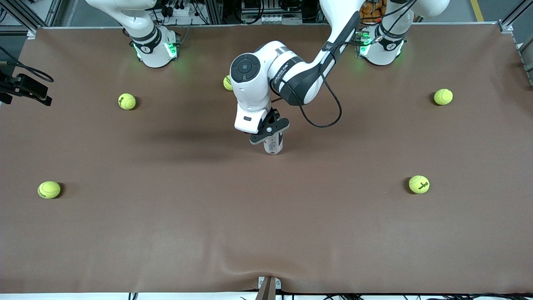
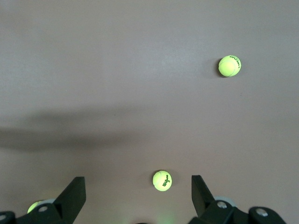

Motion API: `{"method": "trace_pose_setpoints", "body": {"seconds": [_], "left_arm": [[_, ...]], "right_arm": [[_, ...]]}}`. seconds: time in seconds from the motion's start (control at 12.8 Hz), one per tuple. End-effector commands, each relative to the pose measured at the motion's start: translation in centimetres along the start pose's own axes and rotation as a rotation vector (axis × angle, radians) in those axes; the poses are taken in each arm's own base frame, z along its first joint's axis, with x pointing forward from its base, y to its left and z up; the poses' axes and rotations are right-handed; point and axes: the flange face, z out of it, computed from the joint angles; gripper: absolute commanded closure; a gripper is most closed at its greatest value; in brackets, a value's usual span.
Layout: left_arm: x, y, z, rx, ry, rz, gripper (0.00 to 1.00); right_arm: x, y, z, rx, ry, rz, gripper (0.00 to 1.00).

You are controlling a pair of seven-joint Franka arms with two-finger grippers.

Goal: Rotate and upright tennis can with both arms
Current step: 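Lower the upright can onto the table and open the left gripper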

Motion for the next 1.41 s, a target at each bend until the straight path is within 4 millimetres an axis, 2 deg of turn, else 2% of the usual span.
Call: {"method": "trace_pose_setpoints", "body": {"seconds": [0.0,0.16,0.24,0.55,0.71,0.86,1.02,1.18,1.33], "left_arm": [[0.0,0.3,-0.2,0.004,0.010,-0.007,0.75],[0.1,0.2,-0.2,0.005,0.010,-0.010,0.37],[0.2,0.2,-0.5,0.002,0.010,-0.015,0.26],[0.5,-0.3,-2.4,-0.017,0.011,-0.023,0.03],[0.5,-0.6,-3.8,-0.022,0.011,-0.024,0.00],[0.7,-1.2,-4.1,0.004,0.007,-0.027,0.00],[1.6,-2.1,-5.3,0.020,0.012,-0.038,0.00],[5.4,-4.1,-7.9,0.006,0.006,-0.087,0.00],[8.8,-6.1,-10.2,-0.018,-0.001,-0.045,0.00]], "right_arm": [[-0.1,0.1,-0.3,0.016,0.010,0.005,0.00],[0.4,0.0,-0.3,0.042,0.037,0.006,0.00],[0.4,0.0,-0.3,0.044,0.037,0.006,0.00],[0.4,0.1,-0.2,0.044,0.035,0.008,0.00],[0.4,0.1,-0.3,0.044,0.037,0.009,0.00],[0.6,0.2,-0.1,0.045,0.035,0.011,0.00],[0.7,0.8,-0.3,0.061,0.053,0.028,0.00],[0.7,2.4,-0.2,0.116,0.055,0.058,0.00],[0.7,2.2,-0.2,0.113,0.054,0.053,0.00]]}}
